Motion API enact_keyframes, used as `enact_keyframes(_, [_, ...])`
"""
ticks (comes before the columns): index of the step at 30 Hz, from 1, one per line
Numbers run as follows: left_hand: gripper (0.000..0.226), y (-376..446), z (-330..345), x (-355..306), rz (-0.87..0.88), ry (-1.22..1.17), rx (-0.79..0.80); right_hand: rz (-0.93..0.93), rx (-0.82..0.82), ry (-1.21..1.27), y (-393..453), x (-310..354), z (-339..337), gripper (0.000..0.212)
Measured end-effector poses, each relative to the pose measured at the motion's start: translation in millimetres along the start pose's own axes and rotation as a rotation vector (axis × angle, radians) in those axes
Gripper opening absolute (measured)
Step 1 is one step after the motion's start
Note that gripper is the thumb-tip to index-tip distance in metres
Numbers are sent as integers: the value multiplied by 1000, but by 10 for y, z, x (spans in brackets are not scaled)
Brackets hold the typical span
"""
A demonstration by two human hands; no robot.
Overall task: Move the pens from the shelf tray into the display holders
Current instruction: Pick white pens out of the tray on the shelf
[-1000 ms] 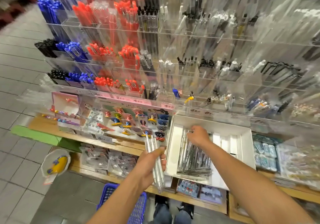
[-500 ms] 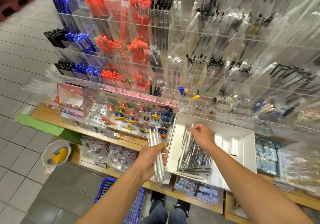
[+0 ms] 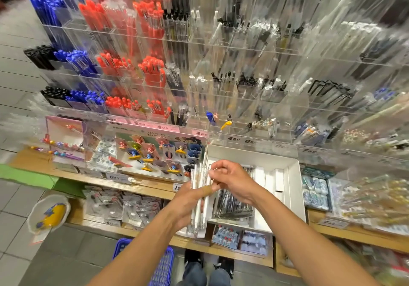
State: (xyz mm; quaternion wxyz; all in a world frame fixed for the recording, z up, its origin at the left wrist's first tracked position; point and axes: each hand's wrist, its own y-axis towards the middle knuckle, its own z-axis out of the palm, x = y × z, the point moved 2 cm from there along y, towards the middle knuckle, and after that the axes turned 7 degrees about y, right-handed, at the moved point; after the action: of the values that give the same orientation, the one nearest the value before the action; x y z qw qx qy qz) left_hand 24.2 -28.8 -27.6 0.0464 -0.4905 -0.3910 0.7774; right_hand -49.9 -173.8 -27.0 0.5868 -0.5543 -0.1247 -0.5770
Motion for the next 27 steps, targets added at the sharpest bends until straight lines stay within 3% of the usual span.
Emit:
enact_keyframes(3, [38, 25, -37, 45, -73, -160, -50, 44, -175, -54, 130, -80, -241, 21])
enact_keyframes(7, [21, 35, -158, 90, -99, -291, -91, 156, -427, -315, 362, -349, -585, 21])
enact_keyframes(12, [13, 26, -268, 142, -109, -339, -106, 268, -438, -675, 598, -617, -613, 36])
enact_keyframes(15, [9, 18, -300, 157, -106, -347, -111, 226, -413, -942, 720, -668, -507, 17])
enact_keyframes(17, [7, 18, -298, 155, -107, -338, -122, 235, -410, -1046, 752, -680, -429, 16])
enact_keyframes(22, [7, 36, -290, 149, -124, -307, -156, 246, -467, -1007, 752, -683, -418, 30])
enact_keyframes(27, [16, 77, -240, 149, -124, -289, -171, 211, -410, -840, 622, -573, -443, 24])
